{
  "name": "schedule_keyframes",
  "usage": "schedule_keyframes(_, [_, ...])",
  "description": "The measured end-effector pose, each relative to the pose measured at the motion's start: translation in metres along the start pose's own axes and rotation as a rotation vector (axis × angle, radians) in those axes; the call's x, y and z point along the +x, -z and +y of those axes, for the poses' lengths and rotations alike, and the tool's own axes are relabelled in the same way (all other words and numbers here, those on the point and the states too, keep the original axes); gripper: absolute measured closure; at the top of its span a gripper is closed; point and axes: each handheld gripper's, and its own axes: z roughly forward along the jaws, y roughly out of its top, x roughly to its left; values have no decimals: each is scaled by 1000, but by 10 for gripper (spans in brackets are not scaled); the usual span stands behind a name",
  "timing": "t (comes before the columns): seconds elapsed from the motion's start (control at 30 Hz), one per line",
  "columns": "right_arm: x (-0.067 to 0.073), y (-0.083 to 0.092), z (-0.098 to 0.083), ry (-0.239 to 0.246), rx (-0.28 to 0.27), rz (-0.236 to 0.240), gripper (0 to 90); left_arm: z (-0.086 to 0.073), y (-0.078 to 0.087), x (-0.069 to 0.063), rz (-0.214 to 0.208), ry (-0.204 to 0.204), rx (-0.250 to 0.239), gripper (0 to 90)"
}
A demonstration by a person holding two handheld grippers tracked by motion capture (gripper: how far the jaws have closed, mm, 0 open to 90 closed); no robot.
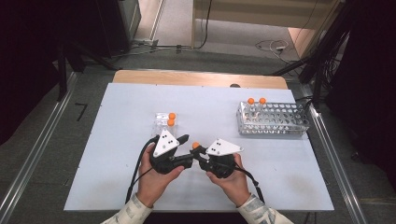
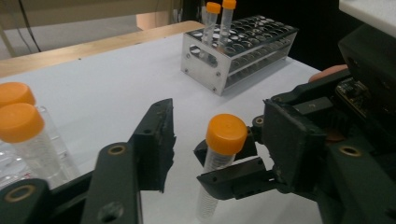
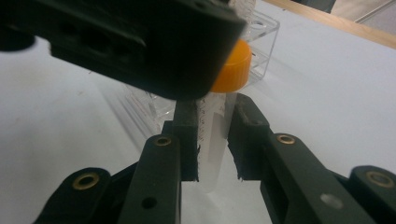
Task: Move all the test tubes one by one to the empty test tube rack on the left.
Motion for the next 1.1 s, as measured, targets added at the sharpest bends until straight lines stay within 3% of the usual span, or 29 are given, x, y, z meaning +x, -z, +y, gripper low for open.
schedule_keyframes(0.5, [3, 0, 1, 0, -6, 12, 718, -5, -6, -5, -6, -43, 27, 679])
schedule_keyframes(0.73, [3, 1, 1, -4, -11, 13, 707, -4, -5, -4, -6, -47, 17, 700])
schedule_keyframes(0.97, [4, 2, 3, -45, -35, 43, 365, 6, -3, 0, -17, -28, -6, 703])
schedule_keyframes(1.1, [3, 2, 4, -57, -42, 33, 291, 14, -2, 6, -18, 3, -22, 704])
